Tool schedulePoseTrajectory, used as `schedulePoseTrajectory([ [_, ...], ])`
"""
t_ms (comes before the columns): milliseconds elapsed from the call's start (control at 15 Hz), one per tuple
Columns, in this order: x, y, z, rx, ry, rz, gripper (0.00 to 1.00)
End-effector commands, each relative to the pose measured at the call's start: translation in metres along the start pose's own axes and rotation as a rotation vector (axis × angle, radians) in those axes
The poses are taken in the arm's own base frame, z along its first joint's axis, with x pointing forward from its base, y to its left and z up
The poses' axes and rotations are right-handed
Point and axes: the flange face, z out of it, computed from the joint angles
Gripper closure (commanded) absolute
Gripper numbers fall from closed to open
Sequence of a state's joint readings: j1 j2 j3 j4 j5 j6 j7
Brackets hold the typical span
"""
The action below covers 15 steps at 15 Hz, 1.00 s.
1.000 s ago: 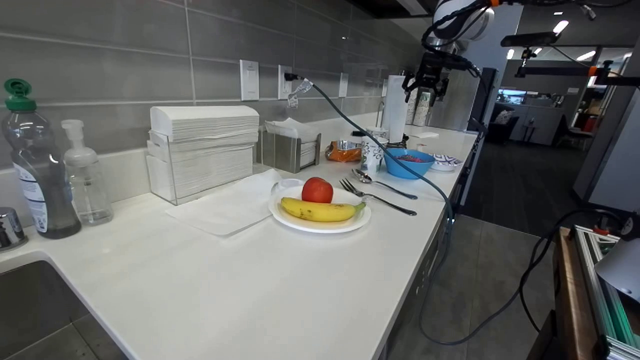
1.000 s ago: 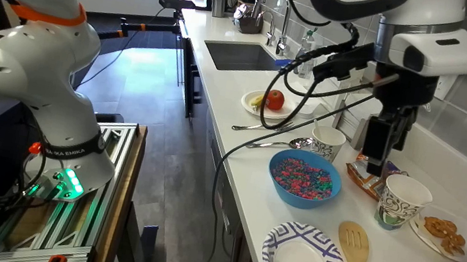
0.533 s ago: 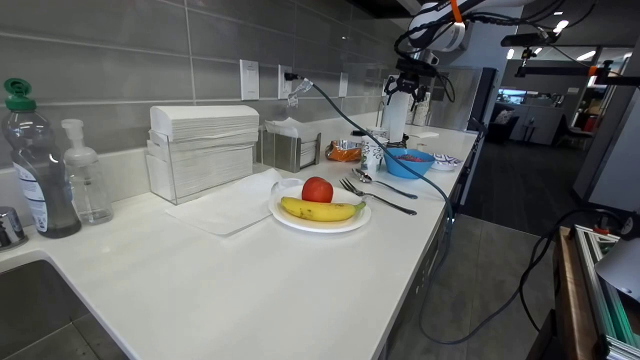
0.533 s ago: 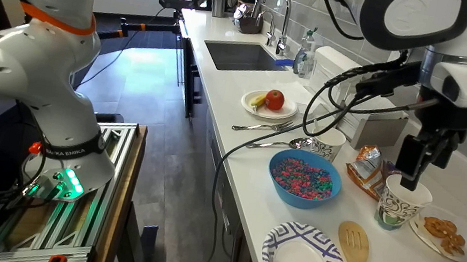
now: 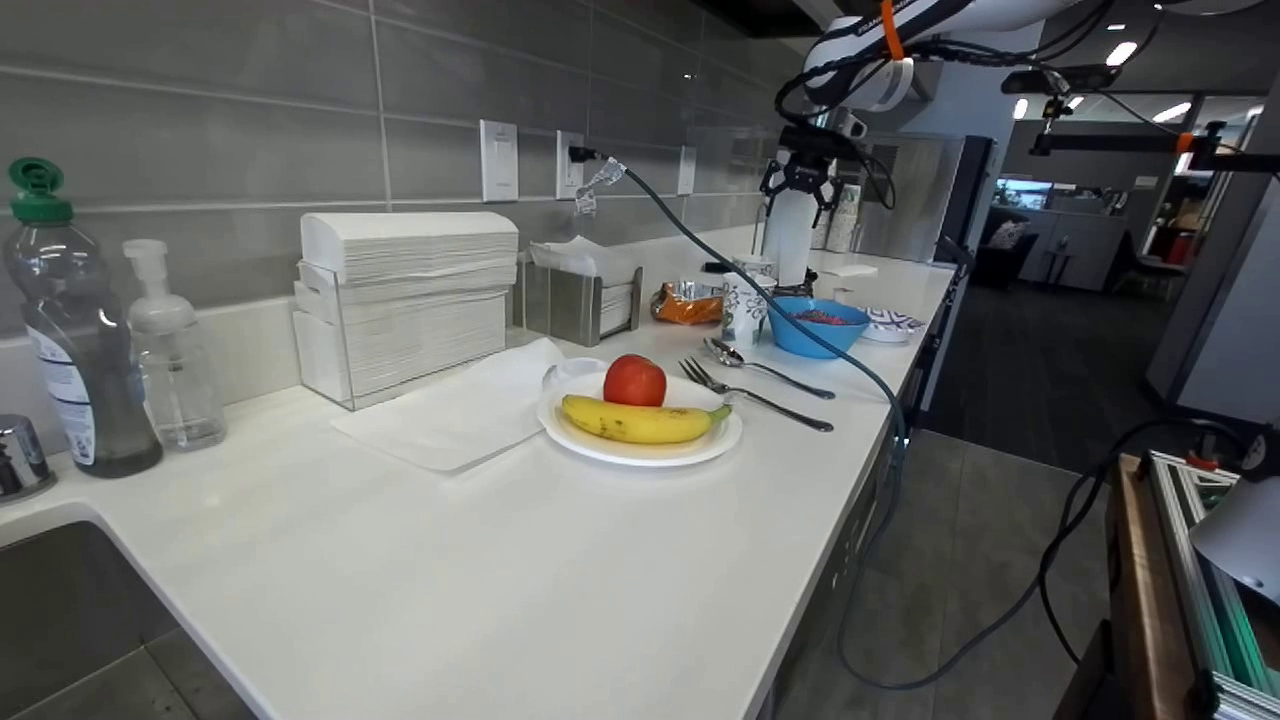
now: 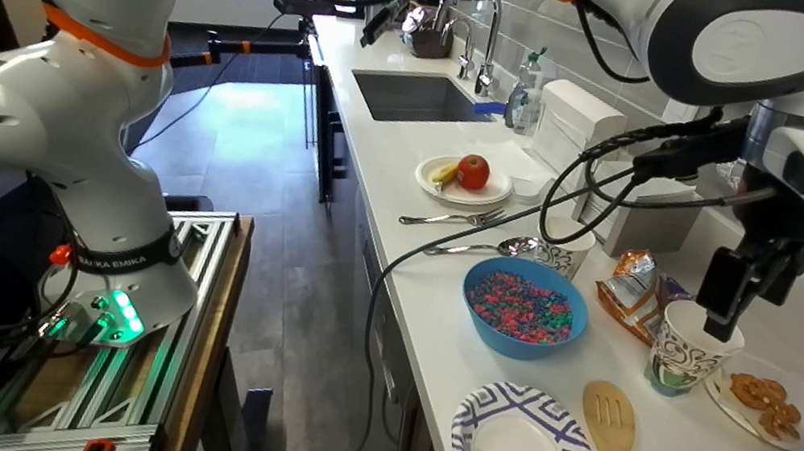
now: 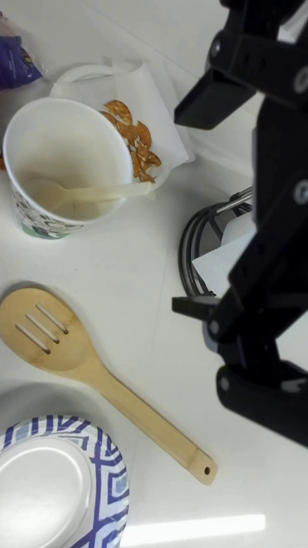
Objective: Put the plastic fork in the bowl
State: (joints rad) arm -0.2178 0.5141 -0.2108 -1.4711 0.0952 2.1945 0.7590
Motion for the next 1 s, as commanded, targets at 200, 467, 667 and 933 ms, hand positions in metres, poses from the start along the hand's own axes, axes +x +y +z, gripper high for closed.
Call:
schedulePoseTrajectory([
  [200, 0.019, -0.01, 0.018, 0.031, -0.039, 0.063, 0.0],
  [467, 0.036, -0.011, 0.04, 0.028, -0.064, 0.091, 0.0],
  [667, 0.044, -0.011, 0.058, 0.021, -0.103, 0.119, 0.0],
  [933, 0.051, -0.016, 0.081, 0.027, -0.134, 0.16, 0.0],
])
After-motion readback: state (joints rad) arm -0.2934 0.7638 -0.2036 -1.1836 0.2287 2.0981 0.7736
